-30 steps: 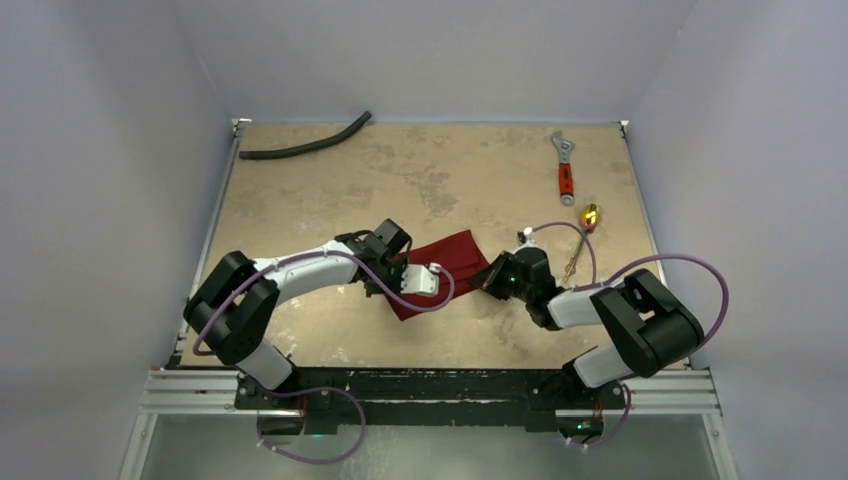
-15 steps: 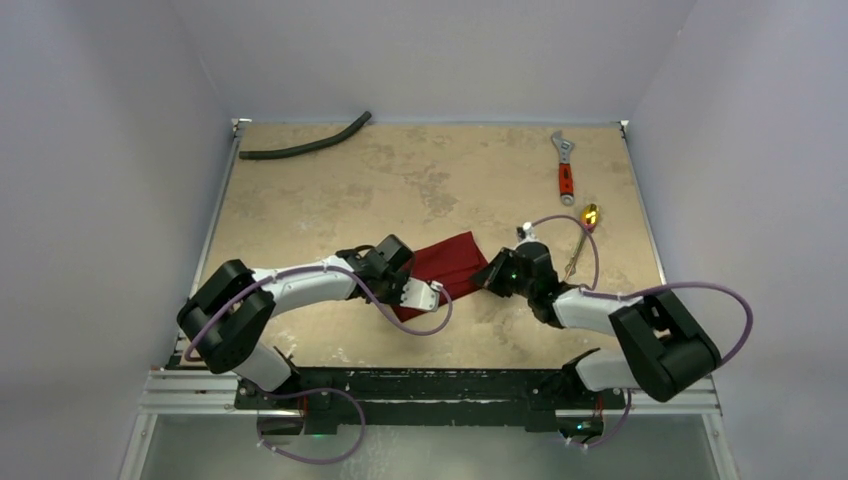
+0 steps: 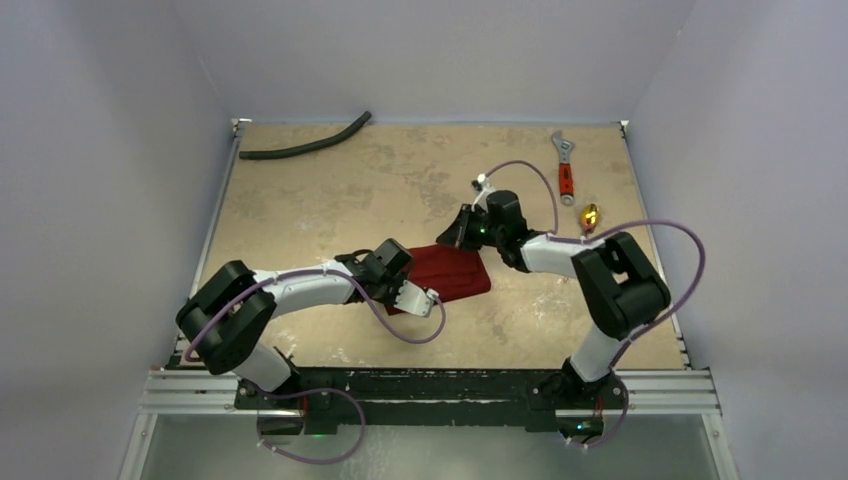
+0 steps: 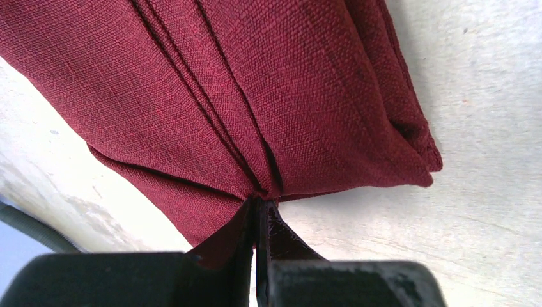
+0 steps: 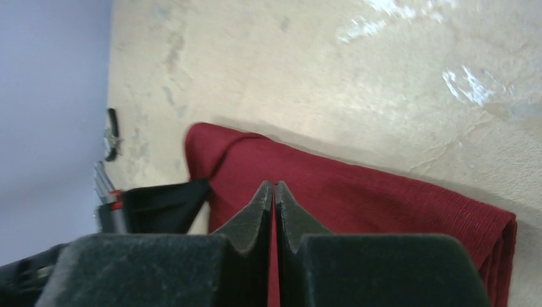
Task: Fold the napkin into a case and place the utensils inside
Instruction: Smooth out the 2/3-rectangle-folded napkin at the center of the board.
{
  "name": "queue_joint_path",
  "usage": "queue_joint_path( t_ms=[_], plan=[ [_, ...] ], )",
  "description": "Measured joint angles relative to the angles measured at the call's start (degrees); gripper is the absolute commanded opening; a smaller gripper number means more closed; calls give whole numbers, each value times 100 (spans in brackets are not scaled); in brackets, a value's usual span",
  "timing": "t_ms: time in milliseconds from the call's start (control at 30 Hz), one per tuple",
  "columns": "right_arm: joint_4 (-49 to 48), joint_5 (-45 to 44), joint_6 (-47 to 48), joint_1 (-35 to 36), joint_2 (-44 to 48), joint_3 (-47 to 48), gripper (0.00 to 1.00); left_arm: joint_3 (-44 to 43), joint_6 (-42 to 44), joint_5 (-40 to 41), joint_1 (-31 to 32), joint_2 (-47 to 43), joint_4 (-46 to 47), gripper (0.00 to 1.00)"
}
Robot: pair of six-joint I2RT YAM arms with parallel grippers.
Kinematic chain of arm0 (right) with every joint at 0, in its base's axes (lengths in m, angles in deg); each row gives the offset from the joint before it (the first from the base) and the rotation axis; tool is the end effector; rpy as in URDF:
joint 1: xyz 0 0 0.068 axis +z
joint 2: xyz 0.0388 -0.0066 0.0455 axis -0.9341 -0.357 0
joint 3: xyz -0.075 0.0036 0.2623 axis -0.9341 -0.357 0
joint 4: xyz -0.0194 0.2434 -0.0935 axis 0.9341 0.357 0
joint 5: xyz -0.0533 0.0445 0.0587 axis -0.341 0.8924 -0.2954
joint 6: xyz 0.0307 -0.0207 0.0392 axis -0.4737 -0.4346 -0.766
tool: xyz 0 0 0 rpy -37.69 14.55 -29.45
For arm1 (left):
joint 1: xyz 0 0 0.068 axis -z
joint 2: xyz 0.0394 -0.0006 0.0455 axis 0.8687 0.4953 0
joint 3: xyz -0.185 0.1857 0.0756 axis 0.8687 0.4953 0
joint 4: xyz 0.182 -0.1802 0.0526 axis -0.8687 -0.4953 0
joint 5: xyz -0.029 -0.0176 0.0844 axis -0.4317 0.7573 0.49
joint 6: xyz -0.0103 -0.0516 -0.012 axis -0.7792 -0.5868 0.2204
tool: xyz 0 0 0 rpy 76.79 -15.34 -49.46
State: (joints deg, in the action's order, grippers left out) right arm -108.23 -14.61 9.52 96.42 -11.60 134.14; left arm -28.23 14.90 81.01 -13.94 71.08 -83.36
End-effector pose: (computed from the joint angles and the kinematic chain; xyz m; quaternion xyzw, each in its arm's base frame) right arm 0.3023 0.1713 0.1892 -0.0106 0.8208 0.4390 0.3652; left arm 0.1900 -0.1940 0.1484 0.7793 0.5879 0.0744 0.2037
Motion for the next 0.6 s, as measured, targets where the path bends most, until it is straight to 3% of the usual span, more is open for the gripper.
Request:
queue_joint_path(
  t_ms=[233,367,600],
  plan=[
    [-256,96,-11,-9,-968,-114,0,-2,490,361,0,98,90,2],
    [-807,28,-184,-33,-984,-422,0,101,767,417,-4,44,216,10],
    [-1569,-317,-511,-35,-787,-1027,2,675,1480,192,-258,-1213,201,48]
  ],
)
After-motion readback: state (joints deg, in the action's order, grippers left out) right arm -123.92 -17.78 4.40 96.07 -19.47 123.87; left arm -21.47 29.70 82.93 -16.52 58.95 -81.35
